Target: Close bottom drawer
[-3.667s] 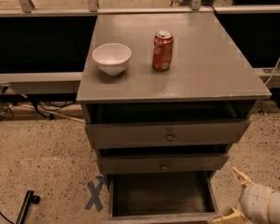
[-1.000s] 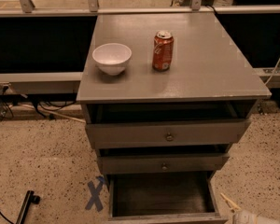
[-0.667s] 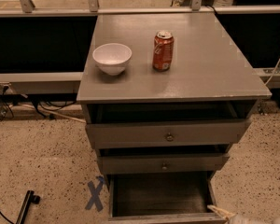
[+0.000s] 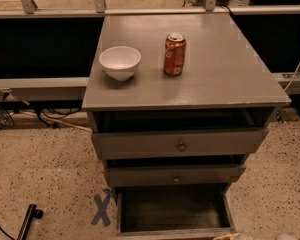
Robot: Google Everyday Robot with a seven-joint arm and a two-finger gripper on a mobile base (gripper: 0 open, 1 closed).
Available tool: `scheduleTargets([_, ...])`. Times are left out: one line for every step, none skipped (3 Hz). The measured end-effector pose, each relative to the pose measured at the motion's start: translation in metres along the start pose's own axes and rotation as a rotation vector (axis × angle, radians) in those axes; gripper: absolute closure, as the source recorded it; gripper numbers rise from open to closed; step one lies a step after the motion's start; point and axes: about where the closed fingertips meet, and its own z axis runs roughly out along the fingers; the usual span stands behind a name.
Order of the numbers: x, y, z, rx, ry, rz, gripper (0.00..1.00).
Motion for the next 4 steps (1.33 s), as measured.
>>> scheduleTargets([0.019,0.007,0.017,0.005,-0.015,0.012,1.00])
scheduleTargets([0.020,-0.002,0.010,0.087,-0.070,0.030,1.00])
scheduleTargets([0.021,-0.003,0.009,0.092,-0.071,0.031,1.00])
scheduleTargets([0.043,-0.002,0.027,0.061,-0.021,0.047,1.00])
